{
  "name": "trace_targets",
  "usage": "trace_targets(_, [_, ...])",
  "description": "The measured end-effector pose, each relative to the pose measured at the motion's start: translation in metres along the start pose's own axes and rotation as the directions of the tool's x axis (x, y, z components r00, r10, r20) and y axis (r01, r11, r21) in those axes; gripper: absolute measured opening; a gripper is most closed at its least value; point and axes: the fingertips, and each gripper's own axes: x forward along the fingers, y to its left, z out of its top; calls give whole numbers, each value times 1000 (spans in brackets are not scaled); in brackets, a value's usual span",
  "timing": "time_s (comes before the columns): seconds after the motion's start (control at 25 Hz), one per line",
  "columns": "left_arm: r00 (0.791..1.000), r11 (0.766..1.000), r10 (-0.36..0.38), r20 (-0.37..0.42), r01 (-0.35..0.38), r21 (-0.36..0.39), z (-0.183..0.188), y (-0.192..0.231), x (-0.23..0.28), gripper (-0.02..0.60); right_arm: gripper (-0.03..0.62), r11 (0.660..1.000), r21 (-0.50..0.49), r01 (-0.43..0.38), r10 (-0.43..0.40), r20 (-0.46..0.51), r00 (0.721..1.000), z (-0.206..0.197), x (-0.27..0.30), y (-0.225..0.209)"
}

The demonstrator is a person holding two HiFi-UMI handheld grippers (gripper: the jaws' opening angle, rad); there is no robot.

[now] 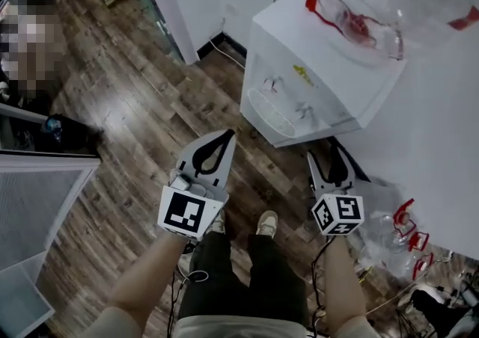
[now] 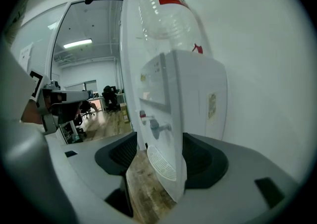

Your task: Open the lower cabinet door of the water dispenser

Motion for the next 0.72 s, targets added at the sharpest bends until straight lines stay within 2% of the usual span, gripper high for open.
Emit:
trace_targets(0.24, [1000,1000,-6,7,6,2,-71,11,20,6,316,1000,-4,13,-13,-40,999,-77,37,-10])
trace_targets(0.44, [1000,1000,1,-9,-1,-5,-124,21,38,6,301,1000,1,27,-27,-87,996,-139,72,-31])
trace_targets(0.56, [999,999,-33,-9,33,-25,-152,22,50,6,301,999,10,33,-31,-108,994,-174,93,-45])
trace_targets(0.72, [997,997,-76,-14,76,-22,-187,20,66,6,302,996,69,56,-47,-135,990,-216,117,-64])
